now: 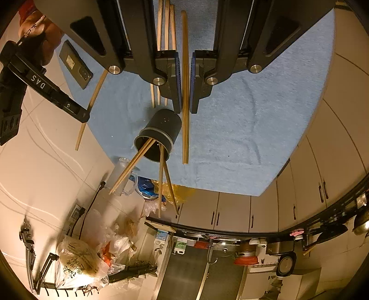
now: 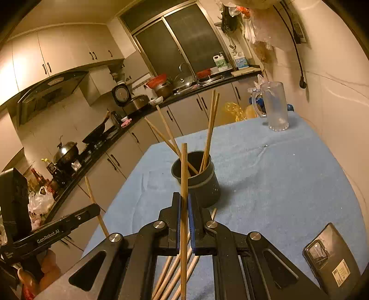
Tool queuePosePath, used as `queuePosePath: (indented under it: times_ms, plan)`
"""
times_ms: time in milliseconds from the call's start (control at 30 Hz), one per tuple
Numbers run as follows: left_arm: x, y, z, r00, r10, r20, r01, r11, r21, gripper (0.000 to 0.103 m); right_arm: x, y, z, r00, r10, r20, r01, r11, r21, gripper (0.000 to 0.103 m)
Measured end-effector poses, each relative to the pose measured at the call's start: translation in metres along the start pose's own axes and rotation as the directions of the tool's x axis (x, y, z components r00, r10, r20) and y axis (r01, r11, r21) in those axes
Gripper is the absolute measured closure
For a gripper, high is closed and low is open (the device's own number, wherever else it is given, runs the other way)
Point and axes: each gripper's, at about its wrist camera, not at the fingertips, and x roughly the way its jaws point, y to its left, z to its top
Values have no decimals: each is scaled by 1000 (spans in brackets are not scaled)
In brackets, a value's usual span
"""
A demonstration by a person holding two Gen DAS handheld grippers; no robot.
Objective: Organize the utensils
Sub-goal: 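Lift the chopstick upright and carry it toward the grey cup, then lower the left gripper's chopstick into the grey cup while the right gripper lowers its own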
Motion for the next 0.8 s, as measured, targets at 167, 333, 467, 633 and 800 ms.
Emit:
queuePosePath:
  times_ms: [167,333,467,633,800]
  plan:
    - [-4,-2,3,1000,-2,10,2,1000,4,97,-6,-1,3,1000,1,12,-1,1000,5,97]
    - [-8,-5,7,1000,-5,21,5,1000,12,97,-10,-3,6,1000,-7,26,6,1000,12,97]
    - [-11,-6,13,999,-8,32,7,1000,14,97,-15,-4,15,999,-6,53,5,1000,16,97]
    - [-13,-9,22,999,-15,39,14,1000,17,97,-19,-5,27,996,-14,84,13,1000,24,97]
    - [-17,-18,38,998,-14,66,11,999,43,97,-19,-7,41,994,-24,108,20,999,39,97]
